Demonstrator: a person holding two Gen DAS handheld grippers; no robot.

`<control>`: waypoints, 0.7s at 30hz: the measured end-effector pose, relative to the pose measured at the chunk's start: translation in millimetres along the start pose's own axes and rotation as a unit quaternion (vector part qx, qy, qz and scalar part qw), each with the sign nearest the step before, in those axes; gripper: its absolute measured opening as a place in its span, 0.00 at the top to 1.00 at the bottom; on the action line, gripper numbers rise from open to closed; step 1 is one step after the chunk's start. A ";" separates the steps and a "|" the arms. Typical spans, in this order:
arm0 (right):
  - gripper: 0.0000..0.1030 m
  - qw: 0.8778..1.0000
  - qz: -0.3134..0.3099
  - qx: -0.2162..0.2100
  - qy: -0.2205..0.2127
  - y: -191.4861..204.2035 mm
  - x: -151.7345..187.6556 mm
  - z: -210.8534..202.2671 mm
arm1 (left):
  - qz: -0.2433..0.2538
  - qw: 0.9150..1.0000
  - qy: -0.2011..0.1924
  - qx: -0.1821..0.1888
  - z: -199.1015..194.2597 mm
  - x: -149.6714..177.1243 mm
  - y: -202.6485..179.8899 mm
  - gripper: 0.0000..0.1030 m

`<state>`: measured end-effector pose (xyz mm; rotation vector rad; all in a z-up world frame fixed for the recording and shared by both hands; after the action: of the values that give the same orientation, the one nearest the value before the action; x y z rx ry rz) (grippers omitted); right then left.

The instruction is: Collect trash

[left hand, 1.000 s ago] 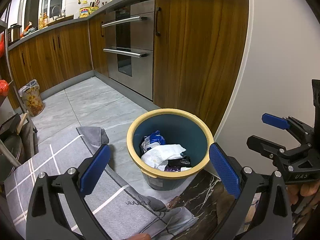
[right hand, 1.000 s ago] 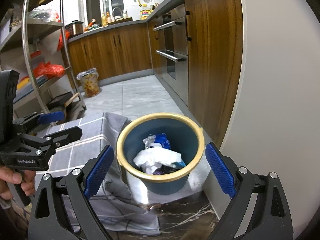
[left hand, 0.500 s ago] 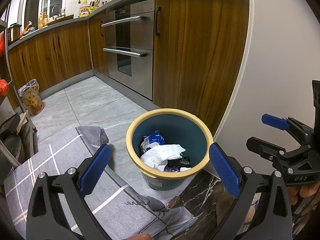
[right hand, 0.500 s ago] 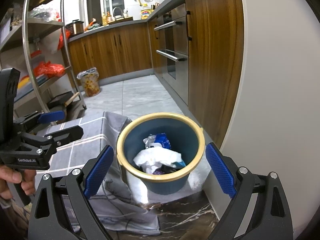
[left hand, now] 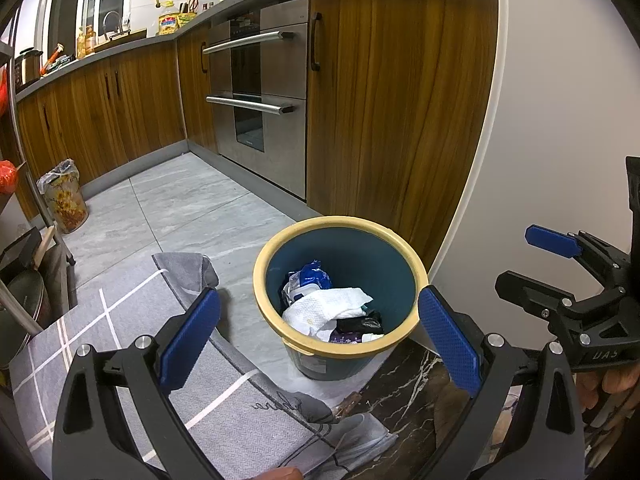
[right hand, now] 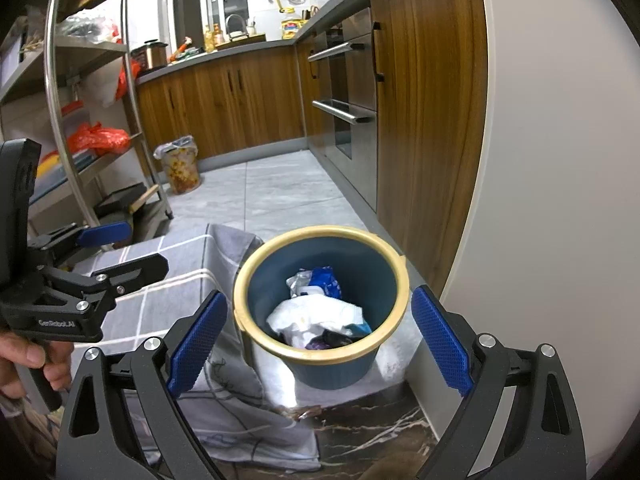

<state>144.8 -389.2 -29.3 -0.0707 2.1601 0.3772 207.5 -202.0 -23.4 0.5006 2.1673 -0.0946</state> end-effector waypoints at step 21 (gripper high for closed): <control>0.09 1.000 0.000 0.000 0.000 -0.7 -0.6 0.0 | -0.002 1.000 0.000 0.000 0.3 -0.9 -0.1 0.05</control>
<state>145.2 -389.9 -29.0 -0.0713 2.1610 0.3765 208.2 -202.5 -22.9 0.4977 2.1686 -0.0967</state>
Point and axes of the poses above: each gripper's, at about its wrist camera, not at the fingertips, and z roughly the way its jaws point, y to its left, x to its underside, the point moved 3 cm from there along z, roughly the way its jaws point, and after that the axes turned 13 degrees about -x, right-handed, at the moved point
